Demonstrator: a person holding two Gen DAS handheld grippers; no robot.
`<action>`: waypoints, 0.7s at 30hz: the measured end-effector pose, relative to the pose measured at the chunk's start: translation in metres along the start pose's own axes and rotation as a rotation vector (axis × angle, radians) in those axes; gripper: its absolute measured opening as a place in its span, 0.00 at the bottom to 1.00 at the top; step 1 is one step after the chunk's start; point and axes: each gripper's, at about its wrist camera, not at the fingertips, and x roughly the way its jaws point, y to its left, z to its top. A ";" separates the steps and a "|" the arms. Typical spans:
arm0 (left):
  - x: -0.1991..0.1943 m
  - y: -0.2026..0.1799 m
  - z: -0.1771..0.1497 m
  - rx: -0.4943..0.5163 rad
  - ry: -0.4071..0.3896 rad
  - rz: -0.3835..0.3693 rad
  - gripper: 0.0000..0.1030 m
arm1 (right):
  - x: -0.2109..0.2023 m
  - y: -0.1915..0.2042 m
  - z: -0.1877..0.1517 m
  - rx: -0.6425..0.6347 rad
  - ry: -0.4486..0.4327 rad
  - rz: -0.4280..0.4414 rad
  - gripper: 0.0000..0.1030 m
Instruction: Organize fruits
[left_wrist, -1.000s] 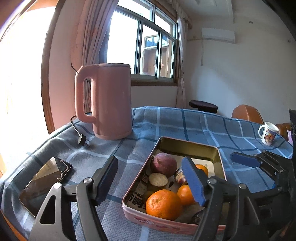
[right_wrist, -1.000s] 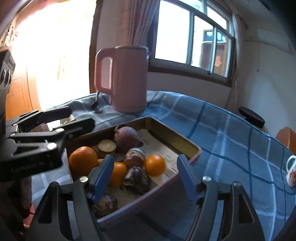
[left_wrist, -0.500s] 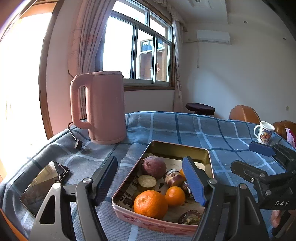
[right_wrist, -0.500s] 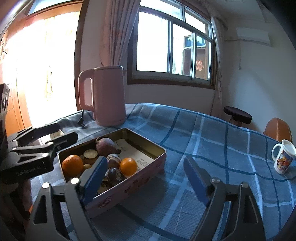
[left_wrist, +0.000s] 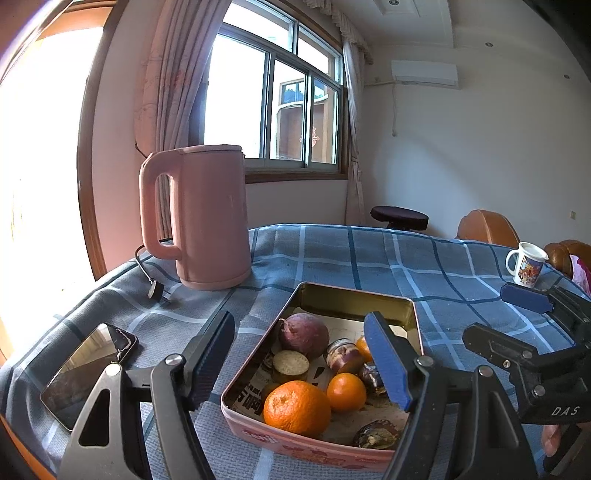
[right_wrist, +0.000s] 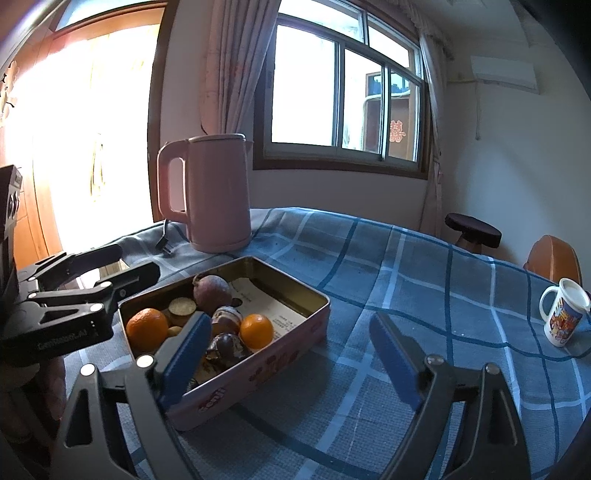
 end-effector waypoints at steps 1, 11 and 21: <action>0.000 0.000 0.001 0.001 -0.001 -0.001 0.72 | 0.000 0.000 0.000 0.002 0.000 0.001 0.88; -0.001 0.000 0.002 0.003 -0.005 0.000 0.72 | -0.003 -0.001 0.002 0.005 -0.004 -0.001 0.88; -0.001 -0.001 0.004 0.007 -0.003 0.002 0.72 | -0.005 -0.001 0.002 0.005 -0.009 -0.003 0.91</action>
